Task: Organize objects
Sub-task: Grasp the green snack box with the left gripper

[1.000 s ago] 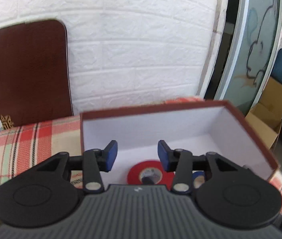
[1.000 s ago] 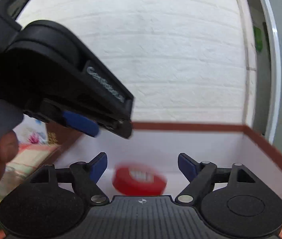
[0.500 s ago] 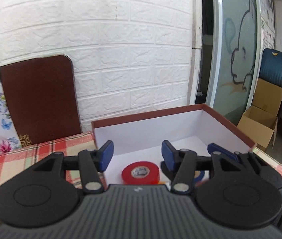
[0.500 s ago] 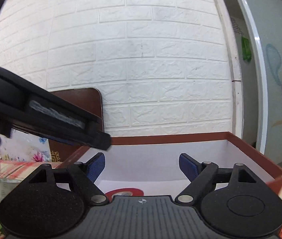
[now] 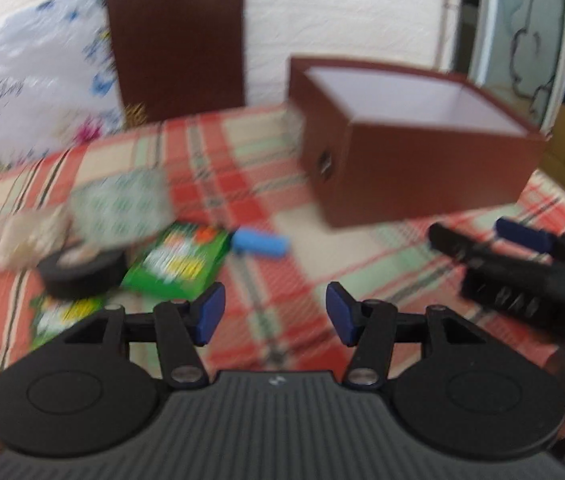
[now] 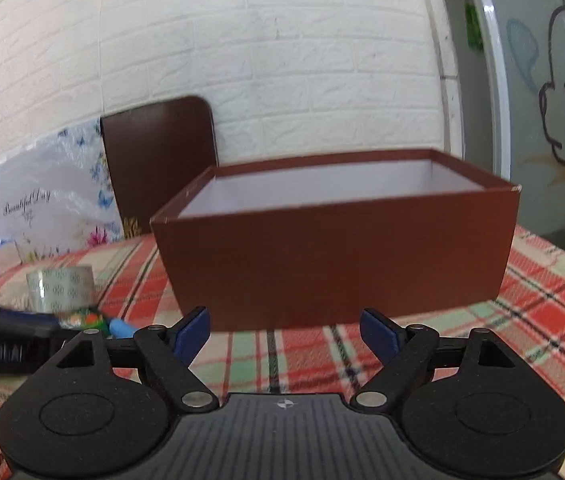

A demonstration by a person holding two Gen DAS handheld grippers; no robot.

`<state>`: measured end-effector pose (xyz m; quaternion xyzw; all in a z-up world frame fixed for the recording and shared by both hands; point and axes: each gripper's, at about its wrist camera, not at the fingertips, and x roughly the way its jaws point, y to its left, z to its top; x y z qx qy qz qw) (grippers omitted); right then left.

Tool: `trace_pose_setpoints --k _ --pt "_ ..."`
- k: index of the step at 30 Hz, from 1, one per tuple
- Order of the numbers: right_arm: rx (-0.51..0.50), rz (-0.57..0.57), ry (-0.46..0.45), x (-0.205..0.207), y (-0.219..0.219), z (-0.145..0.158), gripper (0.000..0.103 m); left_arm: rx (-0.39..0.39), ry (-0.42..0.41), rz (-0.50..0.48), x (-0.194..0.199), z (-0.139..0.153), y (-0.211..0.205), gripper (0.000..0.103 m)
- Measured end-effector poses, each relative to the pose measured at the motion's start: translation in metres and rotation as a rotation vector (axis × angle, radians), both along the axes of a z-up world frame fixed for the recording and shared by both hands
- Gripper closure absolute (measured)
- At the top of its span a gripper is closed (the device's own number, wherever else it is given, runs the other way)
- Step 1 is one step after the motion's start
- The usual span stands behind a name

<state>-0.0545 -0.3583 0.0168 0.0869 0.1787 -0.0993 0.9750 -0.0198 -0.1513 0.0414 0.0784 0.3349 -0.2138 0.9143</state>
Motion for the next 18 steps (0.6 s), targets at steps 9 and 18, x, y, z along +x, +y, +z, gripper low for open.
trace_pose_setpoints --k 9,18 --pt "-0.054 0.154 0.131 0.002 0.049 -0.009 0.020 0.009 0.003 0.206 -0.013 -0.024 0.095 0.040" --pt "-0.166 0.371 0.217 0.005 0.120 -0.011 0.021 -0.011 -0.065 0.438 0.019 -0.029 0.195 0.036"
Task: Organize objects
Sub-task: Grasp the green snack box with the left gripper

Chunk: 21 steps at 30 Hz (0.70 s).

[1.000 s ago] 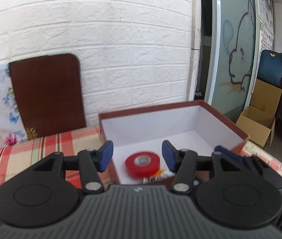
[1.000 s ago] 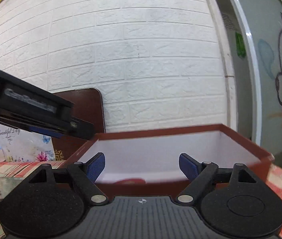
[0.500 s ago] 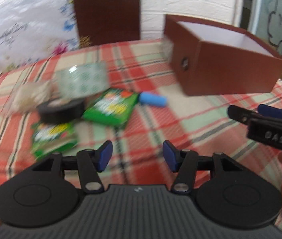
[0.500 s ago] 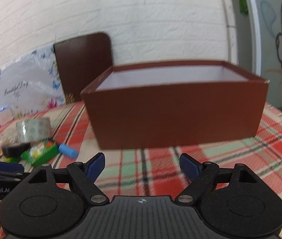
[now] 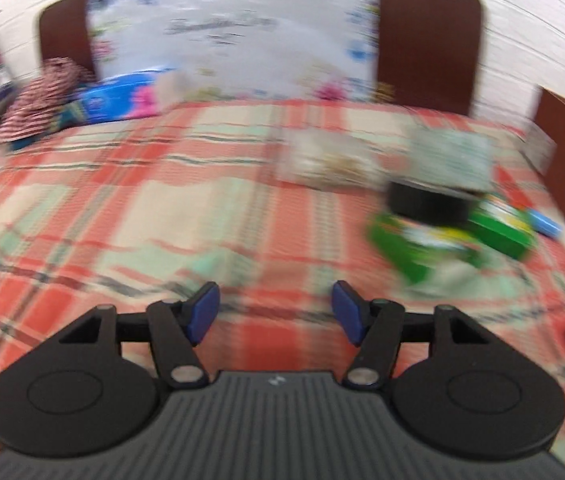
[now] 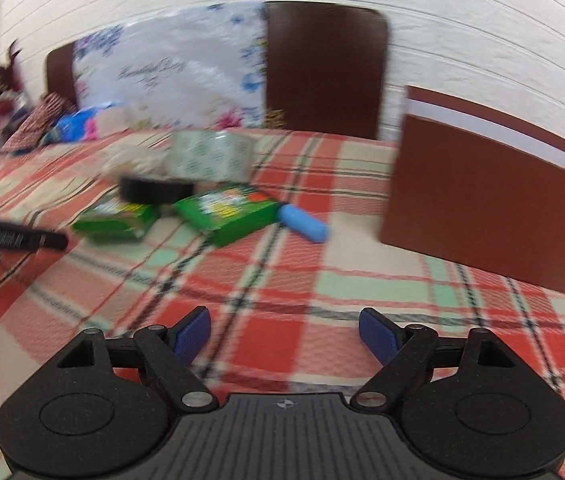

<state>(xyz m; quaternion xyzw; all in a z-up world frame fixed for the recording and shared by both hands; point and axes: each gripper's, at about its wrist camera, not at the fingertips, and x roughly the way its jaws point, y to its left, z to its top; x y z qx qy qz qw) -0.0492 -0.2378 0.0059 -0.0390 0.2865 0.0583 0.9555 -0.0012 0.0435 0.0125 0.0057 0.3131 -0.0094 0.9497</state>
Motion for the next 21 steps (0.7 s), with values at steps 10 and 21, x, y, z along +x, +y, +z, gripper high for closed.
trace_pose_setpoints --k 10,21 --pt "-0.028 0.132 -0.001 0.021 0.060 0.002 0.022 -0.131 -0.071 0.005 0.004 -0.006 0.027 0.027" --pt "-0.019 0.189 -0.049 0.048 0.093 0.010 0.025 -0.230 -0.090 -0.019 0.004 -0.008 0.039 0.021"
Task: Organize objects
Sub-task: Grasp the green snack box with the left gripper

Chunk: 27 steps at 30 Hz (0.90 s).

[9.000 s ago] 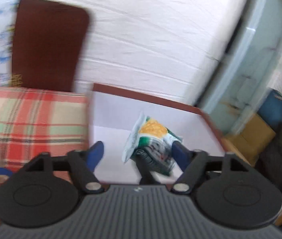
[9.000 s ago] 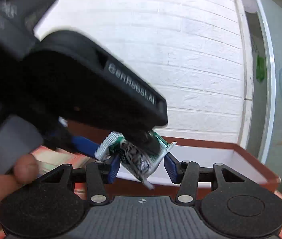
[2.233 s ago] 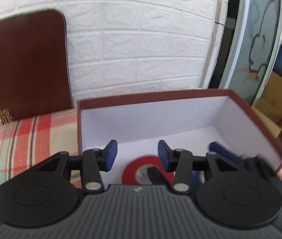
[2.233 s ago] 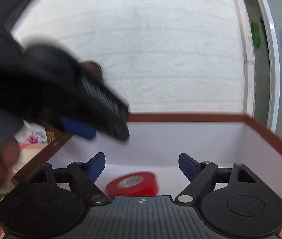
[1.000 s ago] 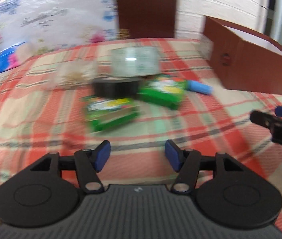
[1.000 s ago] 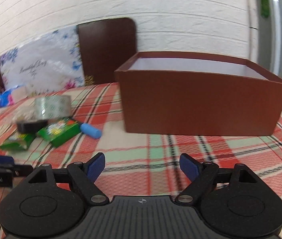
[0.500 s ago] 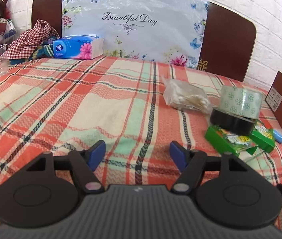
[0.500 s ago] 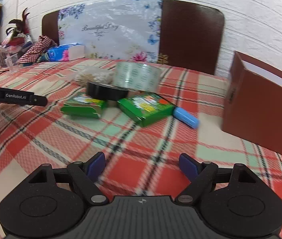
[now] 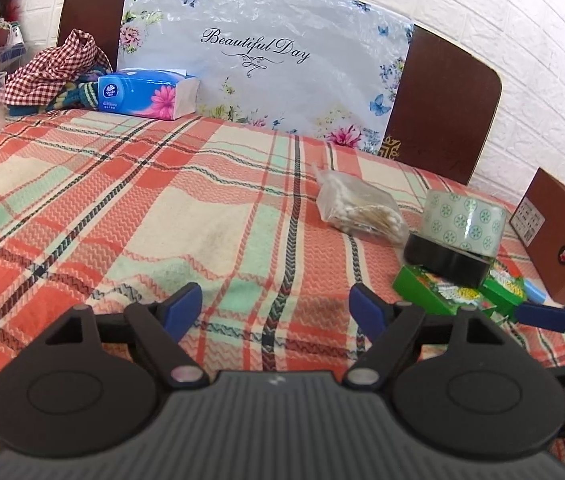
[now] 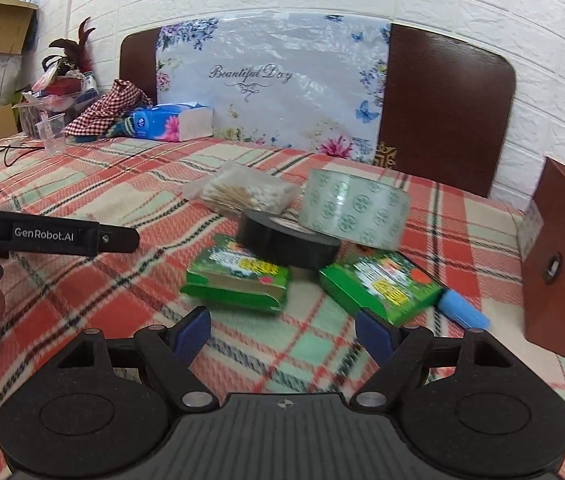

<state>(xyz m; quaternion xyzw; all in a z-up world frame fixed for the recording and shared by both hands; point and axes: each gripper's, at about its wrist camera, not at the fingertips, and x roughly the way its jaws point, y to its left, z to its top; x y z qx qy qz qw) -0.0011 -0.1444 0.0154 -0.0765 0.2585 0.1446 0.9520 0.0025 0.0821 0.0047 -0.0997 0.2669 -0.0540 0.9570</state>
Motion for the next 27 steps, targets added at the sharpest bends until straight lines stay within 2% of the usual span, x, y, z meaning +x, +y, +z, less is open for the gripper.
trace_pose_setpoints --k 8,10,11,12,21,24,27 --pt "0.000 0.077 0.050 0.032 0.031 -0.004 0.024 -0.017 -0.001 -0.004 0.002 0.000 0.002 0.019" --pt "0.019 0.068 0.069 0.038 0.031 -0.005 0.028 -0.016 0.000 -0.004 0.002 0.000 0.001 0.019" --pt "0.032 0.066 0.072 0.038 0.029 -0.006 0.036 -0.015 0.000 -0.004 0.002 0.000 0.001 0.019" --pt "0.039 0.057 0.070 0.036 0.028 -0.005 0.038 -0.013 0.001 -0.004 0.002 0.000 0.001 0.019" --pt "0.029 0.050 0.072 0.007 0.005 -0.005 0.042 0.037 0.011 -0.003 0.002 0.000 -0.006 0.018" --pt "0.024 0.007 0.067 -0.013 -0.020 -0.004 0.042 0.072 0.017 -0.007 0.002 0.000 -0.011 0.018" --pt "0.026 -0.127 0.059 -0.030 -0.058 -0.005 0.042 0.119 0.027 -0.010 0.001 0.001 -0.018 0.017"
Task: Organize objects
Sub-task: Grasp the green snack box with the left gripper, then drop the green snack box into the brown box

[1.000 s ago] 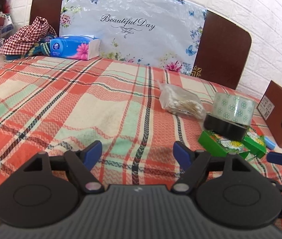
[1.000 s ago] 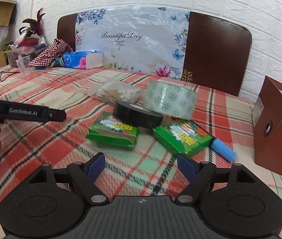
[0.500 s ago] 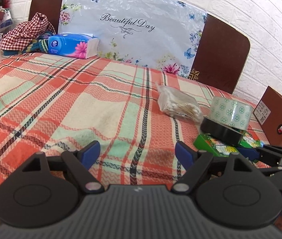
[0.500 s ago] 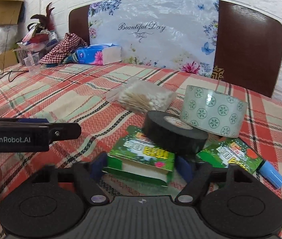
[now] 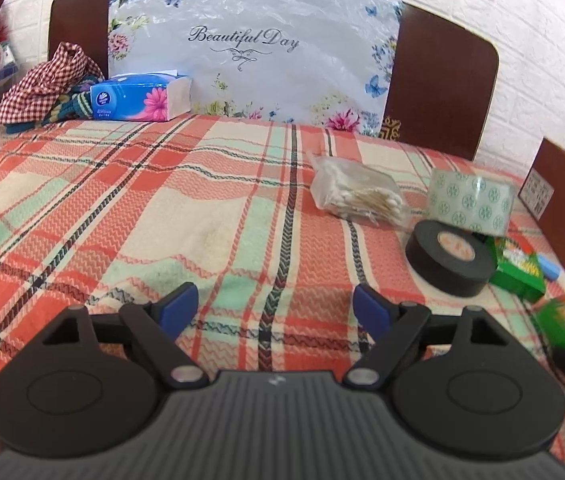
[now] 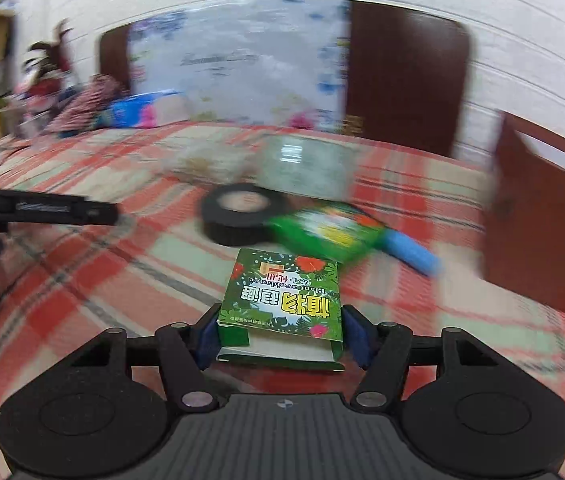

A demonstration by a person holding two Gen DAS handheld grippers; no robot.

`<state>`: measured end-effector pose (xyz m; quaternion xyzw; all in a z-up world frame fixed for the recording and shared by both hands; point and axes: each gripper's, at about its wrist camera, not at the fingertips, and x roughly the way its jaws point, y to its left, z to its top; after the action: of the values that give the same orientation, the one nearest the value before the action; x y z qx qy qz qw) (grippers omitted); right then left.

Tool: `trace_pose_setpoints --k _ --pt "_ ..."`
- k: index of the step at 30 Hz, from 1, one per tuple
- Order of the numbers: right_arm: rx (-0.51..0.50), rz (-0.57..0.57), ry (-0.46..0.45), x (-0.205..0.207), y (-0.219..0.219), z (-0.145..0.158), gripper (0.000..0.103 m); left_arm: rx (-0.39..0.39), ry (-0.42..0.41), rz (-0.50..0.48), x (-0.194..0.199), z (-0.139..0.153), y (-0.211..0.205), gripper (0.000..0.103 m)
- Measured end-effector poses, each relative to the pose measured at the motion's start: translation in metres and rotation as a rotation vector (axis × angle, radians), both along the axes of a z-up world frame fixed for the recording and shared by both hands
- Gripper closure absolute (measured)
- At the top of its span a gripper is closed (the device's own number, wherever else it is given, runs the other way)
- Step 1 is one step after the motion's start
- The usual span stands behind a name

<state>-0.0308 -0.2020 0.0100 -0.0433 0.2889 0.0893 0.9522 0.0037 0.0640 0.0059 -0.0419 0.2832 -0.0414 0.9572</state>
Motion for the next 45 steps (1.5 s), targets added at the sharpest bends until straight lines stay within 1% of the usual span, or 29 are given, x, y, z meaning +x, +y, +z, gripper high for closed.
trace_pose_setpoints --k 3,4,5,6,8,11,12,14,16,17,18,19,20,22,23,24,26,27,29,31,34,36,39,40,41,42,43,44,45 --pt "0.031 -0.181 0.005 -0.011 -0.045 -0.003 0.040 0.069 0.032 -0.009 0.001 0.003 -0.015 0.017" --pt "0.044 -0.225 0.001 -0.017 -0.057 -0.004 0.038 0.054 0.045 -0.029 0.000 0.006 -0.022 0.017" --pt "0.059 -0.254 0.003 -0.023 -0.067 -0.005 0.031 0.012 0.059 -0.066 -0.001 0.010 -0.031 0.017" --pt "0.075 -0.262 0.001 -0.028 -0.075 -0.006 0.025 -0.038 0.079 -0.113 -0.002 0.015 -0.041 0.018" --pt "0.079 -0.265 -0.010 -0.036 -0.080 -0.009 0.024 -0.120 0.127 -0.219 -0.001 0.024 -0.072 0.024" --pt "0.026 -0.248 -0.009 -0.035 -0.072 -0.013 0.022 -0.190 0.208 -0.387 0.002 0.033 -0.131 0.030" --pt "0.012 -0.244 -0.010 -0.035 -0.070 -0.013 0.022 -0.198 0.232 -0.441 0.002 0.035 -0.153 0.031" --pt "0.018 -0.236 -0.012 -0.036 -0.073 -0.012 0.021 -0.202 0.256 -0.526 0.002 0.040 -0.187 0.032" --pt "0.042 -0.235 -0.012 -0.035 -0.077 -0.013 0.021 -0.177 0.290 -0.584 0.003 0.038 -0.218 0.032" --pt "0.049 -0.235 -0.013 -0.035 -0.079 -0.013 0.023 -0.156 0.321 -0.604 0.002 0.033 -0.232 0.035" --pt "0.051 -0.237 -0.019 -0.035 -0.079 -0.013 0.033 -0.136 0.353 -0.615 0.003 0.026 -0.241 0.039" --pt "0.052 -0.236 -0.026 -0.035 -0.079 -0.014 0.038 -0.122 0.347 -0.619 0.001 0.021 -0.247 0.040" --pt "0.055 -0.232 -0.030 -0.035 -0.079 -0.015 0.039 -0.108 0.305 -0.632 -0.004 0.020 -0.249 0.041" --pt "0.060 -0.232 -0.031 -0.034 -0.081 -0.016 0.040 -0.091 0.271 -0.659 -0.010 0.018 -0.253 0.046" --pt "0.067 -0.232 -0.031 -0.033 -0.082 -0.017 0.040 -0.106 0.273 -0.662 -0.010 0.017 -0.252 0.050" --pt "0.076 -0.231 -0.033 -0.034 -0.084 -0.017 0.041 -0.127 0.285 -0.661 -0.006 0.019 -0.252 0.051" --pt "0.109 -0.231 -0.046 -0.036 -0.089 -0.017 0.041 -0.143 0.299 -0.649 -0.003 0.023 -0.254 0.051" --pt "0.130 -0.232 -0.055 -0.037 -0.092 -0.016 0.042 -0.143 0.296 -0.648 -0.005 0.027 -0.255 0.051" --pt "0.163 -0.241 -0.085 -0.042 -0.097 -0.013 0.042 -0.126 0.254 -0.658 -0.011 0.040 -0.263 0.051" --pt "0.160 -0.253 -0.153 -0.051 -0.099 -0.007 0.042 -0.120 0.196 -0.686 -0.018 0.058 -0.268 0.051" --pt "0.092 -0.281 -0.285 -0.062 -0.101 0.009 0.042 -0.133 0.130 -0.722 -0.017 0.088 -0.280 0.051" --pt "0.080 -0.303 -0.351 -0.060 -0.111 0.021 0.042 -0.133 0.090 -0.739 -0.010 0.107 -0.296 0.051" --pt "0.073 -0.345 -0.433 -0.043 -0.135 0.040 0.042 -0.141 0.047 -0.755 0.008 0.133 -0.326 0.051" --pt "0.072 -0.363 -0.453 -0.035 -0.145 0.046 0.042 -0.140 0.029 -0.749 0.014 0.139 -0.336 0.043" --pt "0.071 -0.382 -0.467 -0.026 -0.155 0.052 0.042 -0.126 0.006 -0.728 0.020 0.143 -0.347 0.024" --pt "0.067 -0.408 -0.478 -0.015 -0.165 0.058 0.042 -0.099 -0.023 -0.689 0.026 0.144 -0.355 0.018" --pt "0.062 -0.442 -0.482 -0.002 -0.177 0.062 0.041 -0.063 -0.043 -0.641 0.031 0.141 -0.360 0.019" --pt "0.055 -0.472 -0.465 0.014 -0.189 0.063 0.035 -0.024 -0.035 -0.598 0.036 0.139 -0.363 0.021" --pt "0.039 -0.491 -0.408 0.034 -0.202 0.059 0.025 -0.008 -0.012 -0.578 0.040 0.134 -0.362 0.021"
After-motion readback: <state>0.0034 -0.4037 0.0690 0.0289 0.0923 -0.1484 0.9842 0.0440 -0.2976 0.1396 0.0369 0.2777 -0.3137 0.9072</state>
